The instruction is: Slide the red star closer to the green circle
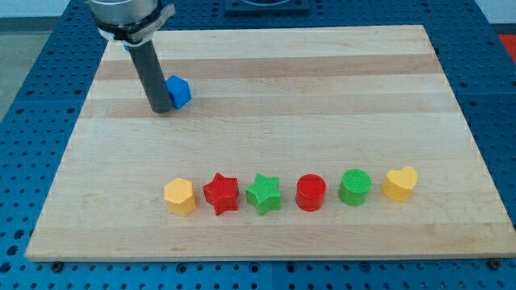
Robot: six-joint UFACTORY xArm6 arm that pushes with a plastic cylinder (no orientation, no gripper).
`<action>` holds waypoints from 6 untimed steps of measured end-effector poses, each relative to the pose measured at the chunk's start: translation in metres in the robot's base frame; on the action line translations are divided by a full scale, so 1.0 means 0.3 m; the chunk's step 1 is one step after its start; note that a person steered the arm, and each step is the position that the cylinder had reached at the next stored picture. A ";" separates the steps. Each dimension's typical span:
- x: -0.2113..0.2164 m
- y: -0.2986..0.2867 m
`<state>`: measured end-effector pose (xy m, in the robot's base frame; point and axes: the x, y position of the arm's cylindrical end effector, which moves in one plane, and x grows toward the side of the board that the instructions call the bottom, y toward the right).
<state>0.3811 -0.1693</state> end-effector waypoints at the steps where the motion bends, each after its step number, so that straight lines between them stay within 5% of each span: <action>1: -0.040 0.023; 6: -0.143 0.182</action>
